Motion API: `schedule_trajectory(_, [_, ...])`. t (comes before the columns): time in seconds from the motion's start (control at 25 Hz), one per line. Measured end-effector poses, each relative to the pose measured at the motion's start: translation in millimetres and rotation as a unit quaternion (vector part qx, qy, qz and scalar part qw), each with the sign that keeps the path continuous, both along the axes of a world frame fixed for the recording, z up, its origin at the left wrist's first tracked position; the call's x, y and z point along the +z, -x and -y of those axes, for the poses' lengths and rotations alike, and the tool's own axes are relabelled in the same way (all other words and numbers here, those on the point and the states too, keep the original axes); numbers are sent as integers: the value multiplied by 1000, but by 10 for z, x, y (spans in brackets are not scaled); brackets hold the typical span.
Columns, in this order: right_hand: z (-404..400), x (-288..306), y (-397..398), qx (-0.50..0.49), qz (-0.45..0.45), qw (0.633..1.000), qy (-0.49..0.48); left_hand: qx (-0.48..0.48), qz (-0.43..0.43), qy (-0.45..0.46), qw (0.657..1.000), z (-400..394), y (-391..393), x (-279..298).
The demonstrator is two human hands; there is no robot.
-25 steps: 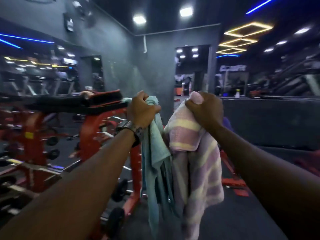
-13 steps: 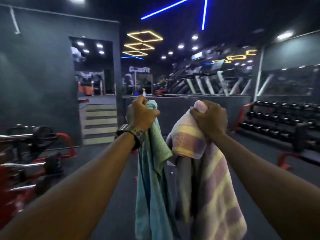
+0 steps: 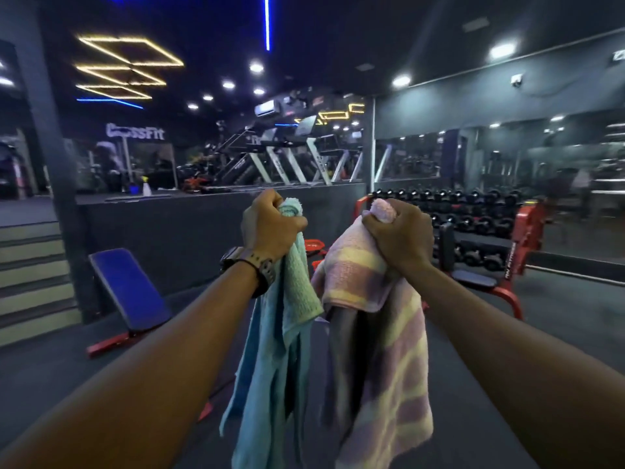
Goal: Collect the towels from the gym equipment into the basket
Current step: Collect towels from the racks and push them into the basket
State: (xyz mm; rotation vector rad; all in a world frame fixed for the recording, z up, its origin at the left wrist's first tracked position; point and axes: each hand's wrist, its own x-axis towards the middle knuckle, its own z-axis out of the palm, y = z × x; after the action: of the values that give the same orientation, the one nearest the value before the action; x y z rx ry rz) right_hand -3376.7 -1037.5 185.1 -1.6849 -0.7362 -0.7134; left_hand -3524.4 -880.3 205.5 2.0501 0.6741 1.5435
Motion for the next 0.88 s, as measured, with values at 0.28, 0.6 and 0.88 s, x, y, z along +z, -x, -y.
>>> schedule_trajectory(0.28, [-930, 121, -1788, 2, 0, 1000, 9, -4, -14, -9, 1000, -872, -1847, 51])
schedule_trajectory(0.6, [-2285, 88, -3642, -15, 15, 1000, 7, -23, 6, 8, 1000, -2265, -3729, -39])
schedule_trajectory(0.88, [-3658, 94, -5180, -34, 6, 999, 9, -71, -9, -13, 997, -3526, -5453, 12])
